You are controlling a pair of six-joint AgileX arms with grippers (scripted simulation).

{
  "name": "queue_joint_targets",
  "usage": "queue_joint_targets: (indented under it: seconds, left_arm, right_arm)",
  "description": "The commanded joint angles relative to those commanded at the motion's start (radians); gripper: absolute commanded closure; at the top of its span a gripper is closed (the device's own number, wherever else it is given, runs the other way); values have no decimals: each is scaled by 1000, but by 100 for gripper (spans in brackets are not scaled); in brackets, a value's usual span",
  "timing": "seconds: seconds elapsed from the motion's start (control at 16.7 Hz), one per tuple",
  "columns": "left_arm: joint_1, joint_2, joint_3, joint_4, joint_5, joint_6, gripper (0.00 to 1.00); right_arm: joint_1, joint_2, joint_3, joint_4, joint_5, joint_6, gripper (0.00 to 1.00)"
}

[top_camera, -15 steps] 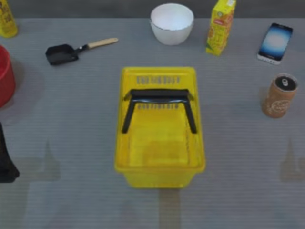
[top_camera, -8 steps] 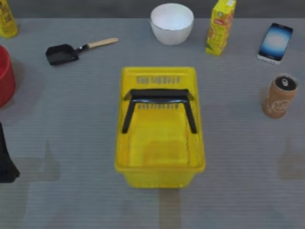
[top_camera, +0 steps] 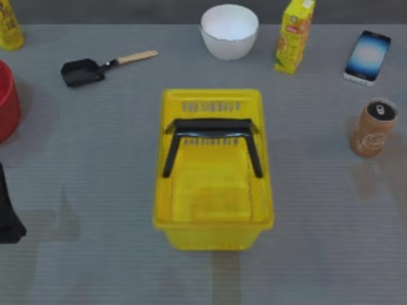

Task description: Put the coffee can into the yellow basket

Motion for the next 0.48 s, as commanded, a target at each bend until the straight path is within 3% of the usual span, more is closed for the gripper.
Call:
queue_joint_targets:
  seconds: [0.48]
  left_arm:
    - [0, 0, 0, 0, 0, 0, 0]
  right_arm:
    - [50, 873, 749, -452, -4, -218, 0]
